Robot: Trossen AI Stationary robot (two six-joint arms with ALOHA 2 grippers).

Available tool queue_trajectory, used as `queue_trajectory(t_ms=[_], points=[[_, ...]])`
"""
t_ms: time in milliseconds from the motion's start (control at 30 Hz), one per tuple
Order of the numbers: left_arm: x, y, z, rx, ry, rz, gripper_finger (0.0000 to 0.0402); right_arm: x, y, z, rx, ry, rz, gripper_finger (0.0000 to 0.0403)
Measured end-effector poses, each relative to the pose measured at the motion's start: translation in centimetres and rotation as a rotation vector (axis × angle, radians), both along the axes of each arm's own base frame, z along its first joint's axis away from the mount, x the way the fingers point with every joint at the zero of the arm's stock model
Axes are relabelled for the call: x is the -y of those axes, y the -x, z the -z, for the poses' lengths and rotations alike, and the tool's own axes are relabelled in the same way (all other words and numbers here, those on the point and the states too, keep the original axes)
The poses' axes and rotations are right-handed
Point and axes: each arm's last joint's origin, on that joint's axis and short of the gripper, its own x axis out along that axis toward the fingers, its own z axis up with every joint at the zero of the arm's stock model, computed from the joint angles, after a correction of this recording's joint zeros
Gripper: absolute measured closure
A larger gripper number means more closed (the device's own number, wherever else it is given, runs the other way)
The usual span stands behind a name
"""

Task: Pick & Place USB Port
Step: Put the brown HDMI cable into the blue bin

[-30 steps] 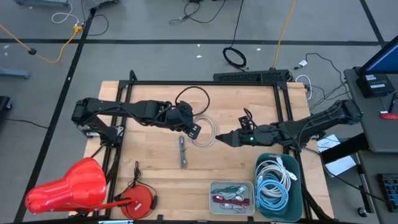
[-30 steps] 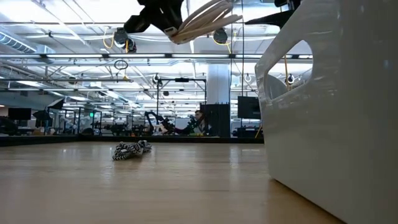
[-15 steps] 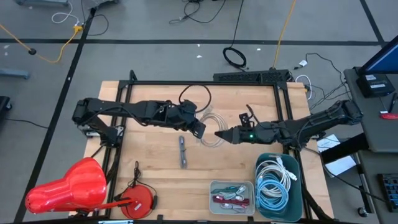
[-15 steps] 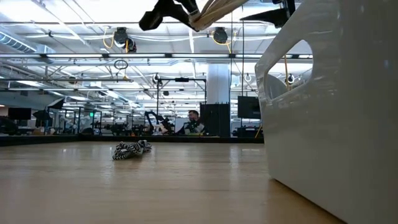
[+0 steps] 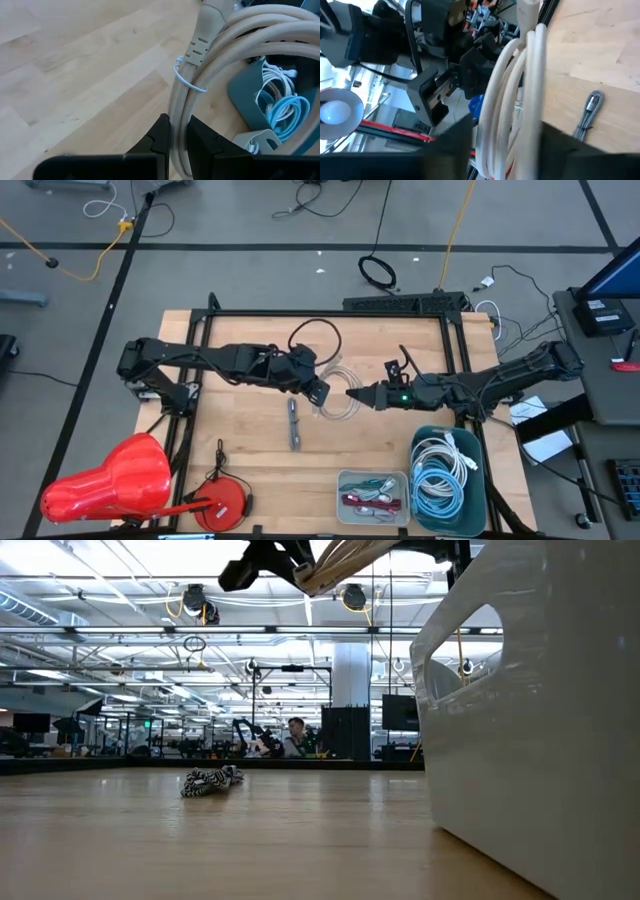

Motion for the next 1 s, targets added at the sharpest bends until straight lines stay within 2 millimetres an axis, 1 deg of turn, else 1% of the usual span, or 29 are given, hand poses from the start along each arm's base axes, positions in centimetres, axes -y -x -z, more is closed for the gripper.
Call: queue_trajectory(t_ms=[133, 167, 300, 400, 500, 600, 733, 800, 900, 1000], points=[[0.1, 0.0, 0.0, -0.002, 0.005, 0.024, 0.0365, -0.1, 0.0, 0.0, -0.004, 0.011, -0.053, 0.036], [0.1, 0.0, 0.0, 0.0, 0.003, 0.036, 0.0359, -0.2, 0.0, 0.0, -0.005, 0.021, -0.063, 0.0373], [0.6, -0.2, -0.2, 0.016, 0.027, 0.115, 0.0309, -0.4, 0.0, 0.0, -0.004, 0.017, -0.122, 0.0374], [1.3, 0.6, -0.9, 0.021, 0.036, 0.177, 0.0282, -0.7, 0.3, -0.3, 0.004, 0.008, -0.19, 0.0374], [2.2, 2.4, -2.5, 0.043, -0.006, 0.208, 0.0273, -1.5, 1.0, -0.8, 0.024, -0.002, -0.261, 0.0374], [3.1, 5.0, -4.9, 0.108, -0.096, 0.172, 0.0274, -2.6, 2.2, -1.8, 0.064, -0.041, -0.389, 0.0374], [3.8, 8.8, -7.6, 0.196, -0.215, 0.057, 0.0278, -5.1, 4.7, -2.7, 0.075, -0.124, -0.568, 0.0374], [4.1, 10.3, -8.5, 0.223, -0.266, 0.012, 0.0281, -6.3, 6.4, -2.9, 0.035, -0.17, -0.59, 0.0374], [4.4, 12.1, -9.0, 0.225, -0.305, -0.031, 0.0286, -7.6, 9.2, -2.3, -0.092, -0.215, -0.536, 0.0374], [4.4, 12.9, -8.9, 0.199, -0.319, -0.064, 0.0291, -8.0, 12.2, -1.1, -0.233, -0.262, -0.415, 0.0375]])
